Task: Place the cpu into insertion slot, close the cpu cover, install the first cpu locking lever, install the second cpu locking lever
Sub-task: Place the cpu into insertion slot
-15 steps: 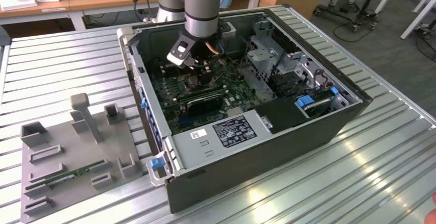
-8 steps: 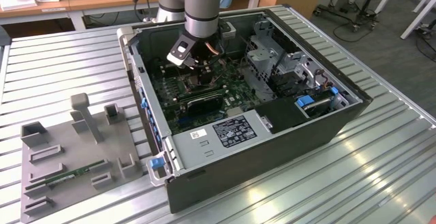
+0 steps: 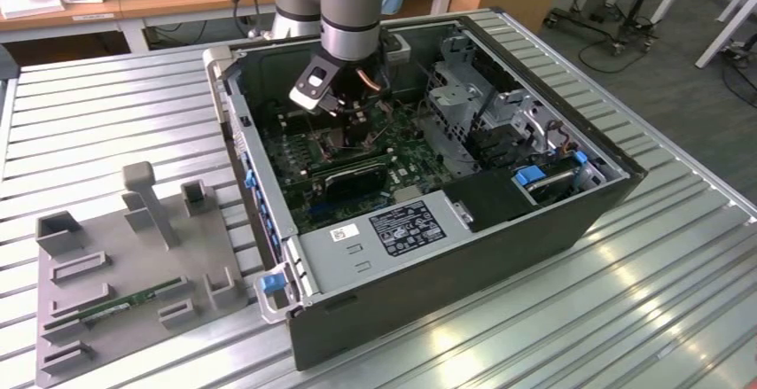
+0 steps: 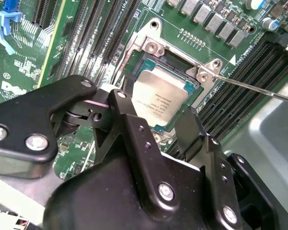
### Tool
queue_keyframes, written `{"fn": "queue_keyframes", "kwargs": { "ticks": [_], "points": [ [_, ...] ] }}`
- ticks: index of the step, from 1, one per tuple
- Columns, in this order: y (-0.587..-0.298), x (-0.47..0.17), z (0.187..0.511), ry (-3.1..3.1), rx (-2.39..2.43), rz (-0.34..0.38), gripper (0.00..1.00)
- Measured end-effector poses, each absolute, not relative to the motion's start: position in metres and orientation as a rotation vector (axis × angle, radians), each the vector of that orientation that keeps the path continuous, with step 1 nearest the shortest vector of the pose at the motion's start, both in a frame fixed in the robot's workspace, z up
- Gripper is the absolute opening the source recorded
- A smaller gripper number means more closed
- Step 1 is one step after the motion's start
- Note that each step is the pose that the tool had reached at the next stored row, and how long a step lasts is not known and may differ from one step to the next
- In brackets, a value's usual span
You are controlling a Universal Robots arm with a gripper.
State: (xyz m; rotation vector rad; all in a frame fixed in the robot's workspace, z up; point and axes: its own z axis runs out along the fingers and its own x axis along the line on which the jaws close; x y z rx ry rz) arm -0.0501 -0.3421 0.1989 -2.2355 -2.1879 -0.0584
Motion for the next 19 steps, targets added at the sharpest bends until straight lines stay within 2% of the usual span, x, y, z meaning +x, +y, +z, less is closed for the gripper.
{"fn": "queue_keyframes", "kwargs": {
  "ticks": [19],
  "points": [
    [-0.3421, -0.0501, 0.2047, -2.188, -2.236, -0.058, 0.61]
  ]
}}
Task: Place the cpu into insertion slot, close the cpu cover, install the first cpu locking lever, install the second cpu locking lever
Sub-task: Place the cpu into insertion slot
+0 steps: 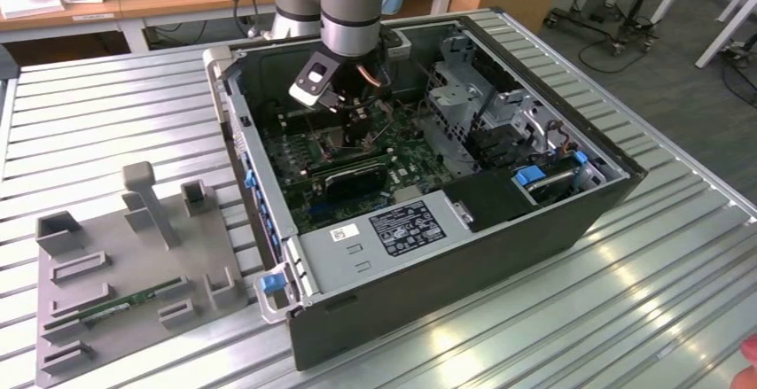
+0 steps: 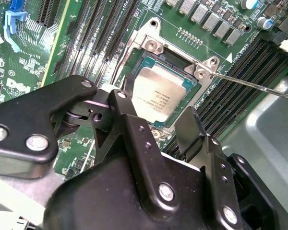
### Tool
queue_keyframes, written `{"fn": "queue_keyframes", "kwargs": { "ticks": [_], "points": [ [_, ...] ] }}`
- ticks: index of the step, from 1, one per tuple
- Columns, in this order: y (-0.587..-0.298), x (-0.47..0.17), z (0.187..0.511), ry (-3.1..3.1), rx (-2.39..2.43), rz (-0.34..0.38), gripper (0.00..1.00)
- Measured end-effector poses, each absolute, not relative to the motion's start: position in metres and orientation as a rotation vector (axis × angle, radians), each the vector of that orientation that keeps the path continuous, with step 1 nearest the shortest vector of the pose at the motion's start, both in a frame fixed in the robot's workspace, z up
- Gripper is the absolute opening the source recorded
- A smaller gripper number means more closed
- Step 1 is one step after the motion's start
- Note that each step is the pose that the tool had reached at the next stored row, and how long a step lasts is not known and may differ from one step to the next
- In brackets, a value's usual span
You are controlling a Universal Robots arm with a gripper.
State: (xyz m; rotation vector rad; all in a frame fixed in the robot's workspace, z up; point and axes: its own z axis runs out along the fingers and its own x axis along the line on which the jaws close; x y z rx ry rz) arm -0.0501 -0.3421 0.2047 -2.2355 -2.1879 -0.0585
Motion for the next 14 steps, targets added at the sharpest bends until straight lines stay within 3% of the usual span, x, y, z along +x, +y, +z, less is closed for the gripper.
{"fn": "queue_keyframes", "kwargs": {
  "ticks": [14],
  "points": [
    [-0.3421, -0.0501, 0.1958, -2.192, -2.24, -0.05, 0.61]
  ]
}}
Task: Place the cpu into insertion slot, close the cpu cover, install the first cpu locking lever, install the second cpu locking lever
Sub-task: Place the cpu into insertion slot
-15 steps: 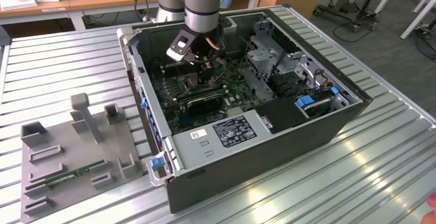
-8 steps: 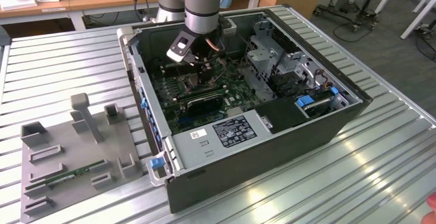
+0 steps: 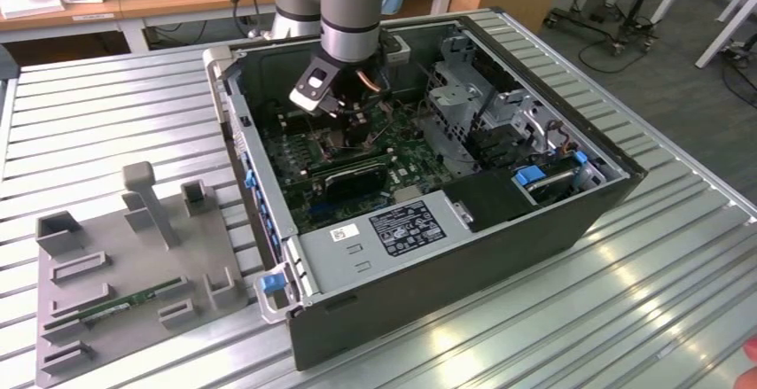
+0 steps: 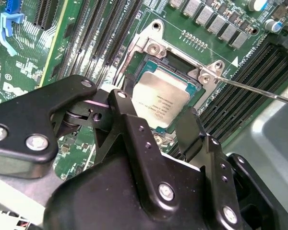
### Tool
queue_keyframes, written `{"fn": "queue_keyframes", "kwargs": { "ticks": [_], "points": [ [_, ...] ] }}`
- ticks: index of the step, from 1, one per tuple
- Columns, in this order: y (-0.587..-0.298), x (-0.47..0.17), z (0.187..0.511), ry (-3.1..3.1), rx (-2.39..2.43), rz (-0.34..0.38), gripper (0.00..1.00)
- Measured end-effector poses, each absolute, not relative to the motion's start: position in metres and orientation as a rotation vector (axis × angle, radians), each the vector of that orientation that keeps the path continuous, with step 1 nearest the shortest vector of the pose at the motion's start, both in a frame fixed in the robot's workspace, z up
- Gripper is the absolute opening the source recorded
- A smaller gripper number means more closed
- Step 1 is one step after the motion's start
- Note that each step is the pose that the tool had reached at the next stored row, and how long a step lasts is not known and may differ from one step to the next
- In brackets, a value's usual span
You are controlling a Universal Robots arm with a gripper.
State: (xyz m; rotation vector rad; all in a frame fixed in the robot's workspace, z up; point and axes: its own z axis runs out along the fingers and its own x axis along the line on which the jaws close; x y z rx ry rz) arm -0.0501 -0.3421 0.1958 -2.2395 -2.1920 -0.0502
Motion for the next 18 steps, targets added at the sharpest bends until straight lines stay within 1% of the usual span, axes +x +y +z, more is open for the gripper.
{"fn": "queue_keyframes", "kwargs": {
  "ticks": [18],
  "points": [
    [-0.3419, -0.0501, 0.1946, -2.193, -2.24, -0.048, 0.61]
  ]
}}
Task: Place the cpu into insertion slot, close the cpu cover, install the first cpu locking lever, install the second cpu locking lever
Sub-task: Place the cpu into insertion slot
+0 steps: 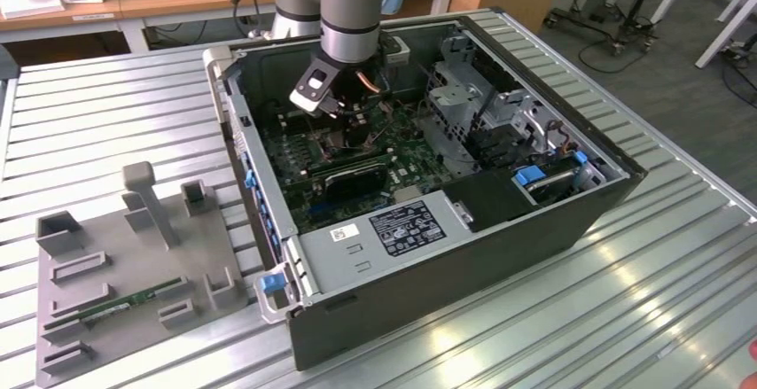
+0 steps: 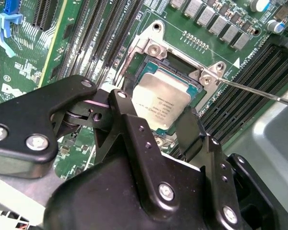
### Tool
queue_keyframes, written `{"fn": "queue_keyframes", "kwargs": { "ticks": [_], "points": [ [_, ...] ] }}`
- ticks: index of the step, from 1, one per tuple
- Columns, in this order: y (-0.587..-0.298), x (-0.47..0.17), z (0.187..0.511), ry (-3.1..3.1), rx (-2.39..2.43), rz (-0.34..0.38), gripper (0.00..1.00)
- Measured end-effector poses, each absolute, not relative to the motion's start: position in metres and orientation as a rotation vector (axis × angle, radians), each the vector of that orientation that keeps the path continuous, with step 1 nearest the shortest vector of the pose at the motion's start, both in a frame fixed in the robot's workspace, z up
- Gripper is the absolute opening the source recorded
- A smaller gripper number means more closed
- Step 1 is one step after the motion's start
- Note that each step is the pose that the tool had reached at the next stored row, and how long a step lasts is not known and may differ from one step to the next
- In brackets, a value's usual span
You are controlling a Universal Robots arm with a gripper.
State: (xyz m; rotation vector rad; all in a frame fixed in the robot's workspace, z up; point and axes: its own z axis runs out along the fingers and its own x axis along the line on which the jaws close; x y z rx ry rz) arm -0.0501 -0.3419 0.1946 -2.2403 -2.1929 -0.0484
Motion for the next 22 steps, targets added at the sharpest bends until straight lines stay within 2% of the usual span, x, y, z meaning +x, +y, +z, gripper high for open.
{"fn": "queue_keyframes", "kwargs": {
  "ticks": [22],
  "points": [
    [-0.34, -0.0502, 0.19, -2.193, -2.24, -0.048, 0.61]
  ]
}}
